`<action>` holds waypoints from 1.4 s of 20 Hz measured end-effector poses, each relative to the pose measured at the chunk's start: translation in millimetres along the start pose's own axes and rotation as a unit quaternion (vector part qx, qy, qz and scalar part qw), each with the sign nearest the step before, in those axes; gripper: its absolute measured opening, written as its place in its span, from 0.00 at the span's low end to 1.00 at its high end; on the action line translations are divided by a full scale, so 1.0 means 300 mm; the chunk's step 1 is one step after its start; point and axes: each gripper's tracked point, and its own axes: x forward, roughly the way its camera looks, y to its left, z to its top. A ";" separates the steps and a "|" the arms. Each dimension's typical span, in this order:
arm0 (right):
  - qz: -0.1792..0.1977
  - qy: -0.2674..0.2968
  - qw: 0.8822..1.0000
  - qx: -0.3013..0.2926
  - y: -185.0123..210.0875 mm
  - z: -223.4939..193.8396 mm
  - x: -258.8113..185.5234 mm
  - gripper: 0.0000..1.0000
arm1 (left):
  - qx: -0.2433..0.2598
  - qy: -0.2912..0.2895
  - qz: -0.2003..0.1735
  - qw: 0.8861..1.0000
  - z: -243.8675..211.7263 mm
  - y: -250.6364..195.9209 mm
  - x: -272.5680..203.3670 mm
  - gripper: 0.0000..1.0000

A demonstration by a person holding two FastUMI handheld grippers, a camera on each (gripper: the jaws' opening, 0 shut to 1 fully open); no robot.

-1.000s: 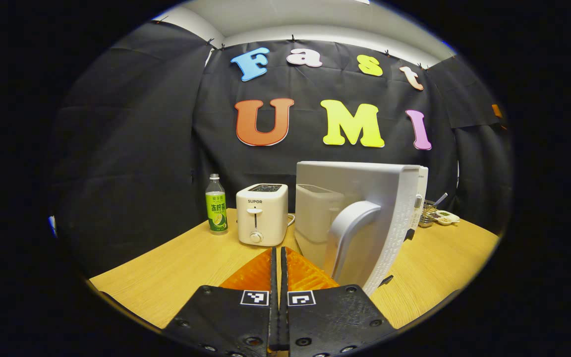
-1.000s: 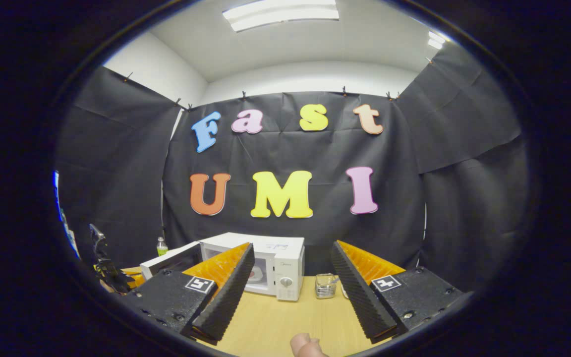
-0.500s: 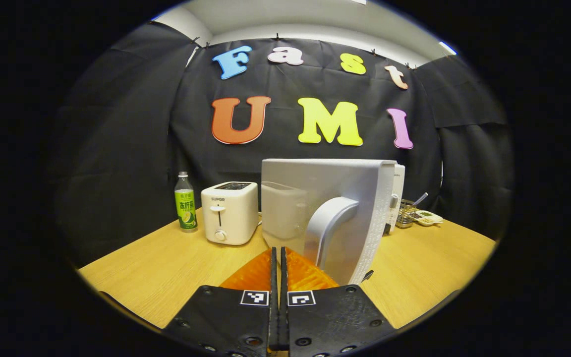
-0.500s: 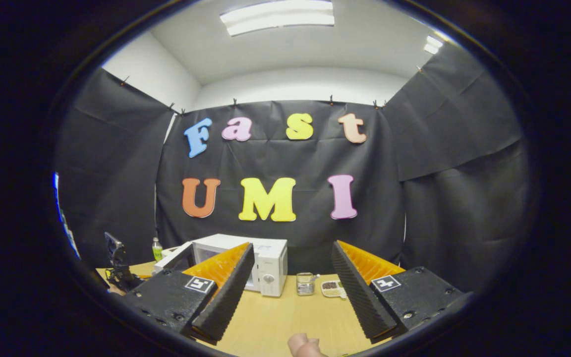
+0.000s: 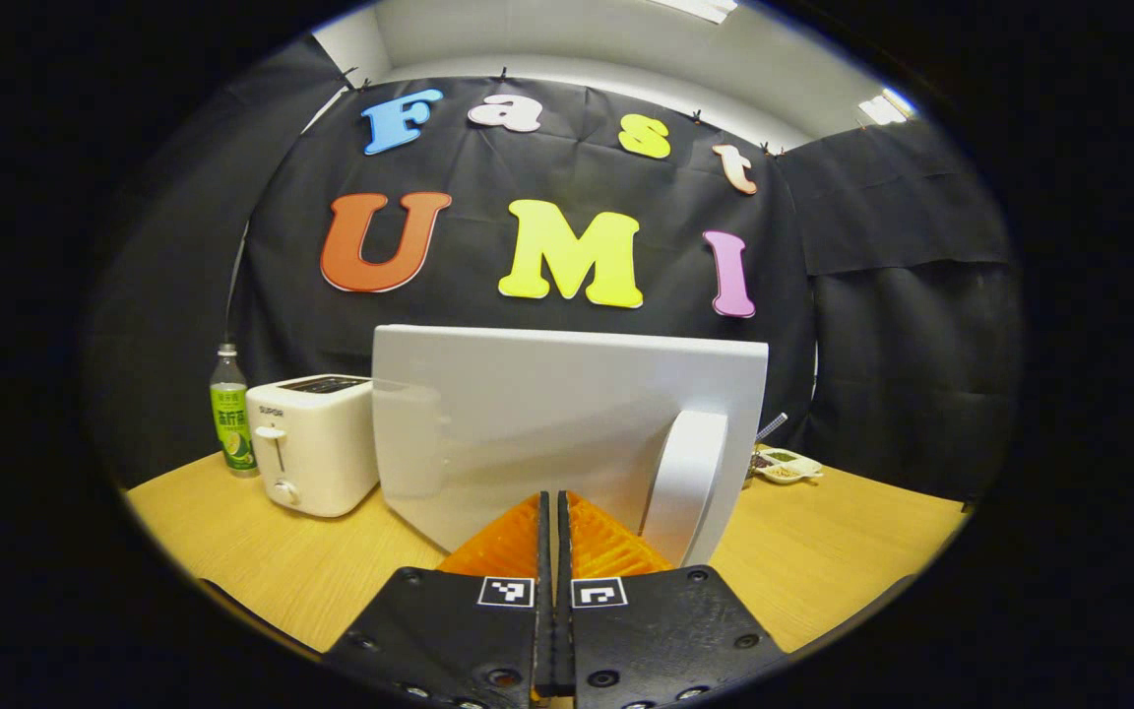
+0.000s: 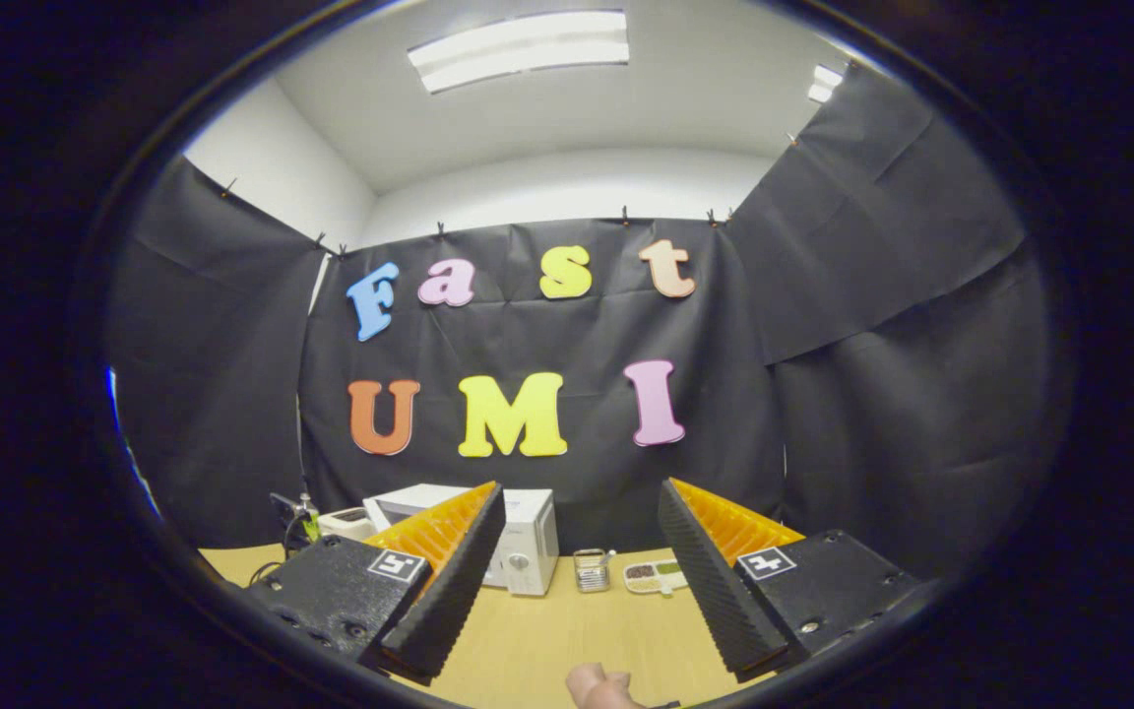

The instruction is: Open the microwave oven with the left hand, put the food in, and close the microwave oven.

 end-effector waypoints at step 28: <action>0.003 0.041 0.999 0.005 -0.093 -0.122 0.127 1.00 | 0.095 0.020 0.018 0.995 -0.001 -0.178 0.592 0.00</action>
